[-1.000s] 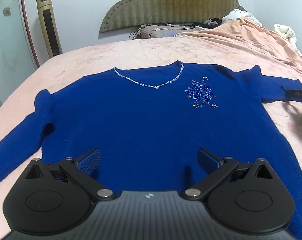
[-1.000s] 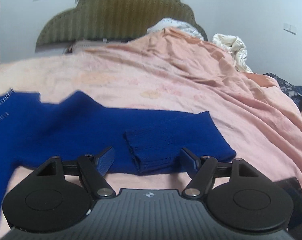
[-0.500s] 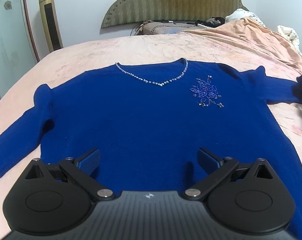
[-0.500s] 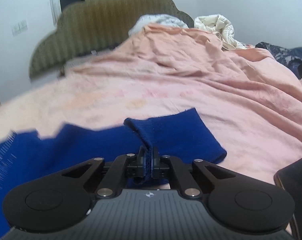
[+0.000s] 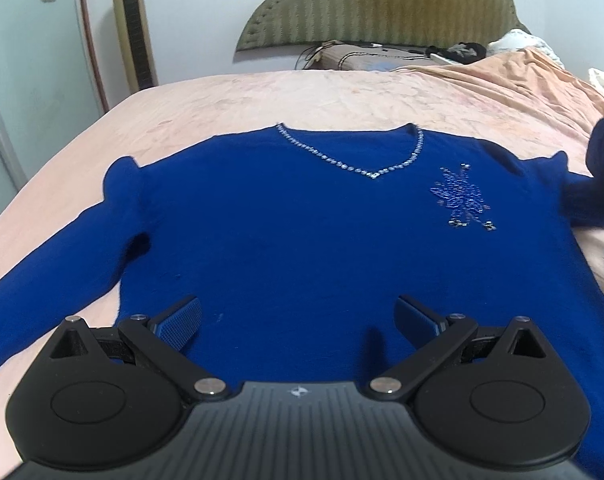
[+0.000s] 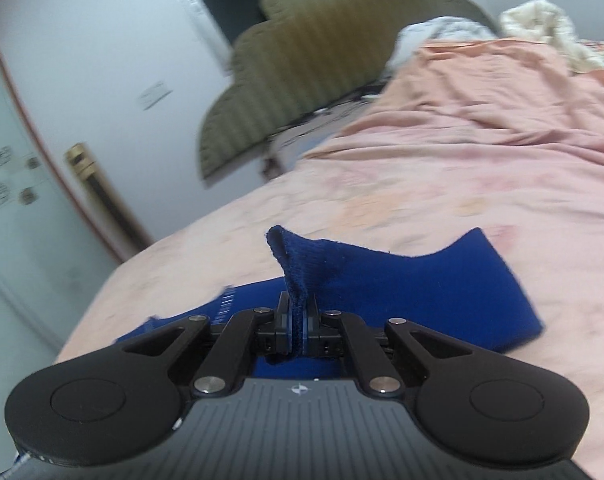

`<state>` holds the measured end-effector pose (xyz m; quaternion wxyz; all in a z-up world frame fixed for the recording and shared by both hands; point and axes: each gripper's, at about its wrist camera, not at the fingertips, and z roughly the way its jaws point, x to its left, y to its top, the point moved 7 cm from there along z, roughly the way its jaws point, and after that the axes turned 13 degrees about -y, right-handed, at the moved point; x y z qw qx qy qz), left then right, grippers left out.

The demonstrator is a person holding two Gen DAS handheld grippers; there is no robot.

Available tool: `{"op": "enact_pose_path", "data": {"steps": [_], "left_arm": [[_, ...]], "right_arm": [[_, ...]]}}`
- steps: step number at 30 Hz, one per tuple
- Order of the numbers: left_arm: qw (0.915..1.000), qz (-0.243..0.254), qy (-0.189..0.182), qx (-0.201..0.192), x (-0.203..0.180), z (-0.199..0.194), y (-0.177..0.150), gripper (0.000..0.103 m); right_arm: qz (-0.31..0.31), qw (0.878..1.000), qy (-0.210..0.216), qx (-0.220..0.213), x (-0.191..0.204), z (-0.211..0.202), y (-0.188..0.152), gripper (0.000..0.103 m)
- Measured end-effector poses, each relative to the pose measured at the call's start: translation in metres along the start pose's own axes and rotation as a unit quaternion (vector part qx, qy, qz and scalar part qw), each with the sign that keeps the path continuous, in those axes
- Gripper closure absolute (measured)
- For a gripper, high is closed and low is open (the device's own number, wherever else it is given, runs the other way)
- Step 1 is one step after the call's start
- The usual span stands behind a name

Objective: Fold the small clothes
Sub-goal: 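Lift the cuff with the right gripper and fold the sleeve across the body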

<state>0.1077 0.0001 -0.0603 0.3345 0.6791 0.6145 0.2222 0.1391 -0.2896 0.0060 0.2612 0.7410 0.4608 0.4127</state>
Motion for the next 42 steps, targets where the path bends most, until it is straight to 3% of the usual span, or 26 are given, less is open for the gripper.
{"op": "enact_pose_path", "data": {"steps": [5, 15, 35, 42], "left_arm": [[0.9999, -0.009, 0.007, -0.005, 0.01, -0.003, 0.002, 0.0], [0.9994, -0.03, 0.015, -0.006, 0.027, -0.005, -0.001, 0.0], [0.9991, -0.039, 0.019, 0.003, 0.039, 0.005, -0.013, 0.0], [0.9989, -0.044, 0.015, 0.002, 0.041, 0.004, -0.015, 0.0]], "right_arm": [[-0.022, 0.999, 0.035, 0.016, 0.045, 0.003, -0.008, 0.097], [-0.051, 0.996, 0.071, 0.036, 0.101, 0.013, -0.026, 0.096], [-0.08, 0.988, 0.093, 0.088, 0.165, 0.055, -0.075, 0.096], [-0.081, 0.987, 0.102, 0.092, 0.185, 0.06, -0.077, 0.096]]}}
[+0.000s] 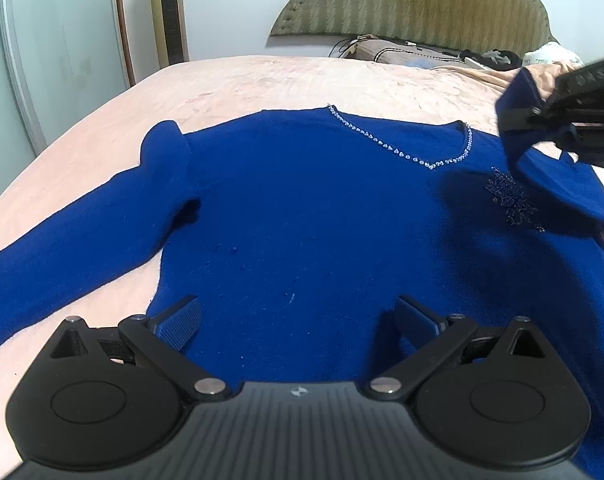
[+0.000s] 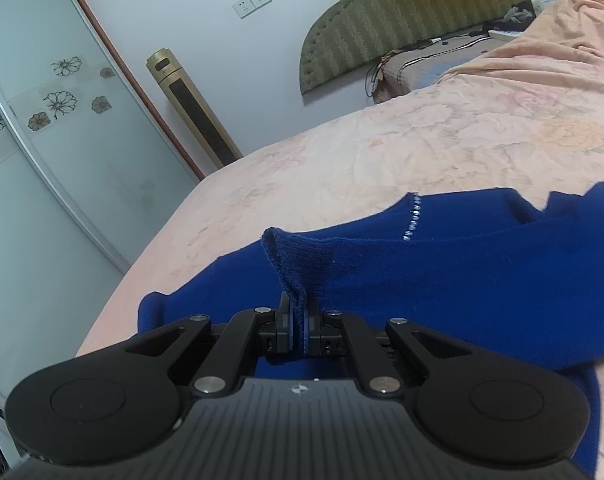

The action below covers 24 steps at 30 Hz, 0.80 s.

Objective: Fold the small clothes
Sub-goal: 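Lift the cuff with the right gripper and fold the sleeve across the body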

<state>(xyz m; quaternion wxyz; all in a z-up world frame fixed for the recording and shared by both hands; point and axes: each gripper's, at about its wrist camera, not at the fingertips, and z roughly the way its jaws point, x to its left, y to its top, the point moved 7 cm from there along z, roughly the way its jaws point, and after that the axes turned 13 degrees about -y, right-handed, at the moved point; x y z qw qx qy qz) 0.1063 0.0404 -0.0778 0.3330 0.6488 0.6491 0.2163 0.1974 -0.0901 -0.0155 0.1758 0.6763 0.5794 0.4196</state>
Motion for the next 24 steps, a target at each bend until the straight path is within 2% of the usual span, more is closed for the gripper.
{"op": "enact_pose_path", "data": {"steps": [10, 24], "left_arm": [[1.0, 0.001, -0.007, -0.004, 0.003, -0.006, -0.002, 0.0], [1.0, -0.007, -0.005, -0.001, 0.013, -0.008, -0.005, 0.0]], "right_arm": [[-0.009, 1.0, 0.007, 0.013, 0.033, 0.025, 0.005, 0.096], [-0.057, 0.997, 0.044, 0.035, 0.108, 0.05, -0.002, 0.096]]}}
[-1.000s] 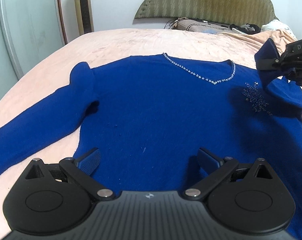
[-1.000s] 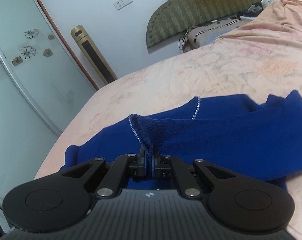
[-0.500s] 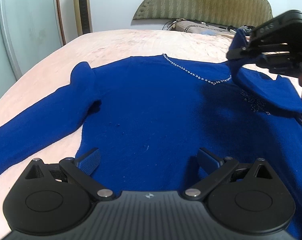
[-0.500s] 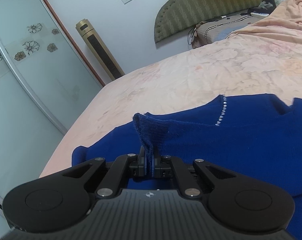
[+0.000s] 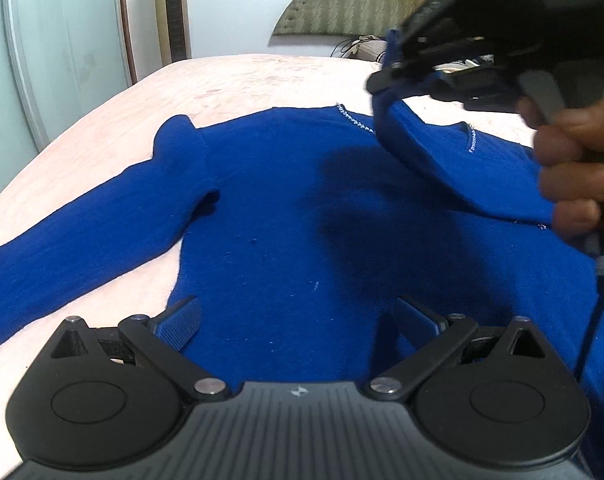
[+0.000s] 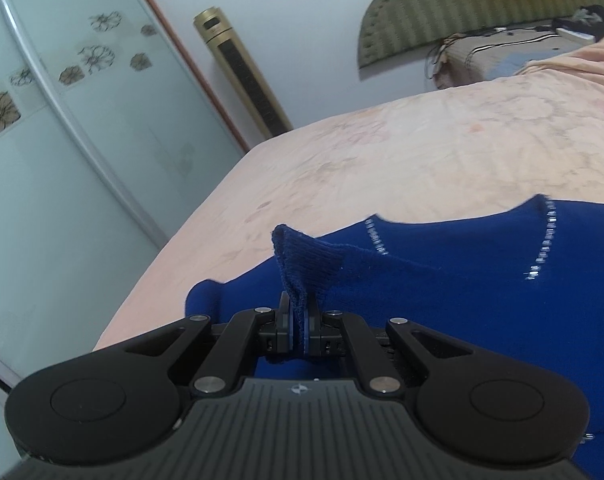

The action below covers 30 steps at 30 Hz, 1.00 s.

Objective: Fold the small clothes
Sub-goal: 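Lift the cuff with the right gripper and fold the sleeve across the body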

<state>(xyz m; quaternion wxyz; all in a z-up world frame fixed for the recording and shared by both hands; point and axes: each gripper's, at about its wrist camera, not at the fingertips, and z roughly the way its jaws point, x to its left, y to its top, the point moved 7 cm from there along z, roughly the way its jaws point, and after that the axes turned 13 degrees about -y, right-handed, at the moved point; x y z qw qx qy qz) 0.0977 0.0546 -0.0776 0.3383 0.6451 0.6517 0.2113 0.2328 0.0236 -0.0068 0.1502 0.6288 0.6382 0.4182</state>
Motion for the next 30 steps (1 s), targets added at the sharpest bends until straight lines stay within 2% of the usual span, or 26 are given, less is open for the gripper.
{"op": "enact_pose_path", "data": {"steps": [9, 19, 30], "left_arm": [[0.9999, -0.014, 0.004, -0.001, 0.013, -0.005, -0.002, 0.0], [0.9998, -0.016, 0.007, 0.004, 0.017, -0.003, -0.004, 0.0], [0.9996, -0.024, 0.013, 0.007, 0.025, -0.002, -0.003, 0.0]], "right_arm": [[-0.016, 1.0, 0.005, 0.023, 0.026, 0.022, -0.012, 0.096], [-0.033, 0.999, 0.028, 0.025, 0.055, 0.03, -0.013, 0.096], [-0.026, 0.999, 0.019, 0.042, 0.062, 0.053, -0.02, 0.096]]}}
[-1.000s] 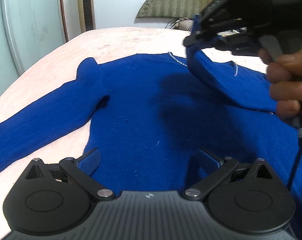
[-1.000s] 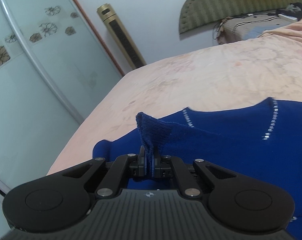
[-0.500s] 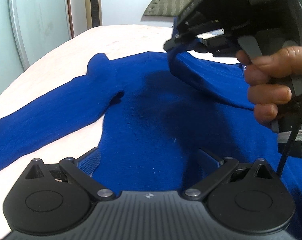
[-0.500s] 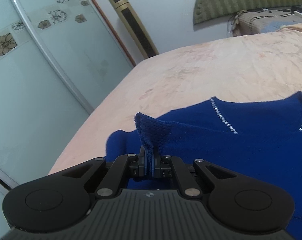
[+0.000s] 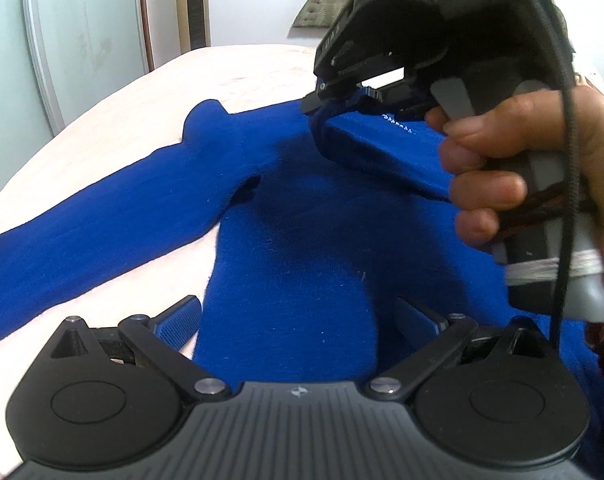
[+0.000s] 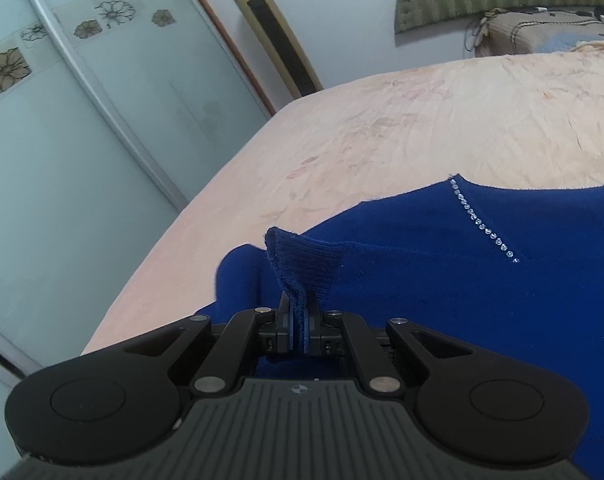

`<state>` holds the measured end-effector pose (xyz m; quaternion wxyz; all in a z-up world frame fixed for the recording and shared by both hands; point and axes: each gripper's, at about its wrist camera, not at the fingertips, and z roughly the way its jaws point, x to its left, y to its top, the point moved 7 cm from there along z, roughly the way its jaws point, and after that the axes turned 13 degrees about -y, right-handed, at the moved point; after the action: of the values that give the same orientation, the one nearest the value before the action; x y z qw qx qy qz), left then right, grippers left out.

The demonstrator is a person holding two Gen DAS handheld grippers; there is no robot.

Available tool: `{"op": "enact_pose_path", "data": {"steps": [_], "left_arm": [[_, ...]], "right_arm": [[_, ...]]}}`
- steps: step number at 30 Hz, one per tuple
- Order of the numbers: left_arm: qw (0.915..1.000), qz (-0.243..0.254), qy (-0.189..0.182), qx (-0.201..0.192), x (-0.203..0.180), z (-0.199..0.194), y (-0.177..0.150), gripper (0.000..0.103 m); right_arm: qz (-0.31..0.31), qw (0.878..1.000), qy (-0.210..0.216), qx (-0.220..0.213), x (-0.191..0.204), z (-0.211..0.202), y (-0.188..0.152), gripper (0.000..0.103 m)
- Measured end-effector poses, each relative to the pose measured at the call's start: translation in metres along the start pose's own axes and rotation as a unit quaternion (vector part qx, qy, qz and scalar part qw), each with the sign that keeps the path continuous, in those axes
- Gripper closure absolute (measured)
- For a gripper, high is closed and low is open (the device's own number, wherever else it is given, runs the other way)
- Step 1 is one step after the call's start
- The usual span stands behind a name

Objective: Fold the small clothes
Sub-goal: 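Lift the cuff with the right gripper and fold the sleeve across the body, then open the right gripper to release the folded sleeve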

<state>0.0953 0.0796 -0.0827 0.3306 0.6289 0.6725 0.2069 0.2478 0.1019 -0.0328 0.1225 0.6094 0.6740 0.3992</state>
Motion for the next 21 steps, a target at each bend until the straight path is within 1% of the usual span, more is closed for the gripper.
{"op": "enact_pose_path", "data": {"steps": [2, 3, 4, 6, 8, 11, 12, 13, 15, 17, 19, 20, 21], "left_arm": [[1.0, 0.0, 0.001, 0.0, 0.001, 0.0, 0.0, 0.0], [1.0, 0.001, 0.001, 0.0, 0.0, 0.001, 0.001, 0.0], [1.0, 0.001, 0.002, 0.0, 0.001, 0.001, 0.001, 0.0], [1.0, 0.002, 0.002, 0.0, 0.002, 0.0, 0.001, 0.0], [1.0, 0.001, 0.002, -0.001, 0.004, -0.001, 0.001, 0.0], [1.0, -0.006, 0.002, -0.001, 0.006, -0.001, 0.001, 0.0], [1.0, -0.008, 0.002, -0.002, 0.005, 0.0, 0.002, 0.0], [1.0, -0.008, 0.001, -0.003, 0.005, -0.001, 0.002, 0.0], [1.0, -0.006, 0.001, -0.003, 0.004, -0.001, 0.002, 0.0], [1.0, 0.001, 0.004, -0.005, 0.003, -0.003, 0.002, 0.0], [0.9999, 0.006, 0.008, -0.008, 0.002, -0.007, 0.002, 0.0], [0.9999, 0.004, 0.009, -0.011, 0.003, -0.008, 0.003, 0.0], [0.9999, 0.001, 0.009, -0.012, 0.004, -0.01, 0.003, 0.0]], "right_arm": [[0.01, 1.0, -0.004, 0.006, -0.006, 0.008, 0.0, 0.095], [0.015, 1.0, -0.002, 0.011, -0.008, 0.012, -0.002, 0.086], [0.023, 1.0, 0.0, 0.02, -0.011, 0.016, -0.004, 0.085], [0.032, 0.999, 0.007, 0.036, -0.016, 0.02, -0.009, 0.067], [0.029, 0.999, 0.021, 0.03, -0.017, 0.013, -0.011, 0.065], [0.022, 1.0, 0.015, 0.007, -0.021, -0.001, -0.01, 0.065], [0.026, 0.999, 0.018, 0.008, -0.023, -0.003, -0.01, 0.065], [0.031, 0.999, 0.021, 0.014, -0.024, -0.003, -0.011, 0.064], [0.037, 0.998, 0.022, 0.043, -0.027, 0.006, -0.017, 0.062], [0.015, 0.998, 0.017, 0.064, -0.024, 0.014, -0.024, 0.062], [0.004, 0.999, 0.013, 0.048, -0.02, 0.008, -0.026, 0.062], [0.007, 0.999, 0.021, 0.038, -0.017, 0.002, -0.025, 0.062], [0.015, 0.999, 0.036, 0.032, -0.016, -0.002, -0.023, 0.058]]}}
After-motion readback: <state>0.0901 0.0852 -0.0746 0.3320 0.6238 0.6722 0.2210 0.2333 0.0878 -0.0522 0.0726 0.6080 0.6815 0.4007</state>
